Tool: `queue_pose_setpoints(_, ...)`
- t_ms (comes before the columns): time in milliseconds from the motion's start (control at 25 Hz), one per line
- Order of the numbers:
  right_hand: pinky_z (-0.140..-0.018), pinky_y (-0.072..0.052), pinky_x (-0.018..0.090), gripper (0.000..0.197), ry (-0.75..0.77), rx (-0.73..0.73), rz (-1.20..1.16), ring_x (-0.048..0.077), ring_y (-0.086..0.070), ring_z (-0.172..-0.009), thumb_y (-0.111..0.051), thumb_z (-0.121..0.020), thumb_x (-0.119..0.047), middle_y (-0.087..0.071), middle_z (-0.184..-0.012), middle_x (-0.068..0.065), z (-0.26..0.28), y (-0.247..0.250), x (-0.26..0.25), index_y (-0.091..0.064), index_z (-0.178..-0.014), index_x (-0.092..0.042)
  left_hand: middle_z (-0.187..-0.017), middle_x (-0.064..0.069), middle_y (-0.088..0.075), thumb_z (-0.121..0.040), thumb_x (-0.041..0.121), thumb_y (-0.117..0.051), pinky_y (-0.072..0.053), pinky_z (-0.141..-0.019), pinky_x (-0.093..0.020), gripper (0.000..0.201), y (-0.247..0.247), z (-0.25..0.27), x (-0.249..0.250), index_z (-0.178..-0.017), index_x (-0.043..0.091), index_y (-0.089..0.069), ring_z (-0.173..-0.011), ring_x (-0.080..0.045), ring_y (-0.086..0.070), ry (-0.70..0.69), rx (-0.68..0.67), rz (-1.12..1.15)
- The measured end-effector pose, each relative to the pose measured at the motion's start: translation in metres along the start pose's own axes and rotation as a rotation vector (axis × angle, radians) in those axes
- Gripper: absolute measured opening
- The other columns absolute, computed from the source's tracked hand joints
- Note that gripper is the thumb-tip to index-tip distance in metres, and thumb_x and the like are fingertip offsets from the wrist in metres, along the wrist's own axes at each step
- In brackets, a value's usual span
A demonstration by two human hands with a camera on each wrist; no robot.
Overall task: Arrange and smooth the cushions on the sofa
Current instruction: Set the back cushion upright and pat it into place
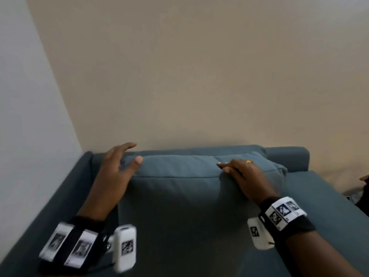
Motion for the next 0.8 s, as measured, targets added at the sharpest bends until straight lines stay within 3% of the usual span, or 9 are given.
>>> queue_pose_setpoints(80,-0.088,-0.053,0.051,0.055,-0.037,0.005,0.097,0.018,-0.068,-0.096,-0.035,-0.091,-0.078,-0.074,-0.106,-0.005,0.005,-0.005,-0.017,-0.064,-0.094,-0.031,-0.138,0.004,-0.052,-0.085,0.048,-0.076,-0.037,-0.110,-0.029,0.053,0.002,0.010,-0.009,-0.132,0.039,-0.053,-0.128,-0.012,-0.049,0.081,-0.070,-0.076)
queue_pose_setpoints(160,-0.109,-0.041,0.058,0.072,-0.112,-0.058,0.223,0.022,-0.056,-0.126,-0.033,-0.083,-0.086,-0.059,-0.140,0.000,0.008,-0.012,-0.045,-0.053,-0.133,-0.038,-0.143,0.013,-0.050,-0.079,0.044,-0.082,-0.038,-0.112,-0.030,0.070,0.003,0.027,-0.018,-0.140,0.039,-0.049,-0.130,-0.006,-0.049,0.153,-0.126,0.004)
queue_pose_setpoints(240,-0.125,-0.012,0.052,0.097,-0.112,-0.280,0.340,0.017,-0.013,-0.154,-0.019,-0.073,-0.095,-0.010,-0.168,-0.008,0.007,-0.037,-0.093,-0.012,-0.157,-0.046,-0.143,0.021,-0.048,-0.077,0.043,-0.084,-0.040,-0.110,-0.026,0.079,0.006,0.040,-0.024,-0.144,0.045,-0.042,-0.129,0.003,-0.048,0.144,-0.180,0.108)
queue_pose_setpoints(320,-0.125,0.003,0.050,0.101,0.039,-0.426,0.460,0.012,0.014,-0.154,-0.006,-0.071,-0.098,0.017,-0.166,-0.014,0.009,-0.073,-0.143,0.011,-0.157,-0.046,-0.146,0.021,-0.044,-0.075,0.044,-0.086,-0.042,-0.110,-0.026,0.086,0.005,0.044,-0.029,-0.146,0.047,-0.038,-0.130,0.005,-0.046,0.109,-0.234,0.196)
queue_pose_setpoints(480,-0.124,0.002,0.059,0.109,0.202,-0.564,0.571,0.020,0.021,-0.154,-0.031,-0.077,-0.094,0.020,-0.167,-0.012,0.012,-0.104,-0.177,0.023,-0.155,-0.042,-0.159,0.013,-0.033,-0.072,0.073,-0.064,-0.035,-0.113,-0.022,0.098,0.011,0.046,-0.036,-0.155,0.038,-0.028,-0.142,-0.003,-0.037,0.154,-0.243,0.316)
queue_pose_setpoints(560,-0.124,0.007,0.058,0.116,0.200,-0.651,0.621,0.022,0.024,-0.153,-0.035,-0.073,-0.097,0.024,-0.166,-0.011,0.013,-0.099,-0.177,0.029,-0.152,-0.042,-0.161,0.013,-0.031,-0.085,0.075,-0.047,-0.028,-0.113,-0.017,0.086,0.013,0.050,-0.031,-0.158,0.035,-0.026,-0.142,0.001,-0.032,0.231,-0.208,0.445)
queue_pose_setpoints(640,-0.123,0.013,0.054,0.111,0.177,-0.707,0.564,0.019,0.017,-0.155,-0.029,-0.072,-0.098,0.019,-0.166,-0.012,0.000,-0.084,-0.187,0.026,-0.153,-0.045,-0.162,0.011,-0.031,-0.093,0.066,-0.049,-0.026,-0.118,-0.021,0.077,0.014,0.052,-0.031,-0.158,0.033,-0.025,-0.141,0.002,-0.034,0.287,-0.189,0.562)
queue_pose_setpoints(680,-0.124,0.013,0.051,0.105,0.165,-0.641,0.452,0.016,0.010,-0.156,-0.026,-0.076,-0.095,0.013,-0.167,-0.013,-0.012,-0.071,-0.201,0.021,-0.155,-0.045,-0.163,0.010,-0.031,-0.092,0.060,-0.055,-0.025,-0.120,-0.024,0.078,0.015,0.053,-0.033,-0.159,0.032,-0.023,-0.142,0.001,-0.034,0.300,-0.197,0.601)
queue_pose_setpoints(800,-0.127,-0.001,0.049,0.093,0.286,-0.051,0.075,0.016,0.006,-0.157,-0.049,-0.097,-0.061,0.008,-0.168,-0.009,-0.047,-0.026,-0.241,0.006,-0.162,-0.026,-0.166,0.015,-0.017,-0.085,0.053,-0.066,-0.014,-0.127,-0.034,0.093,0.012,0.056,-0.035,-0.160,0.033,-0.014,-0.150,0.000,-0.019,0.298,-0.253,0.584)
Point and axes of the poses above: each hand's wrist, its own z-axis away from the middle knuckle, its own y-axis out of the back of the hand, x = y × z, the point moved 2 cm from there along -z, towards the middle knuckle
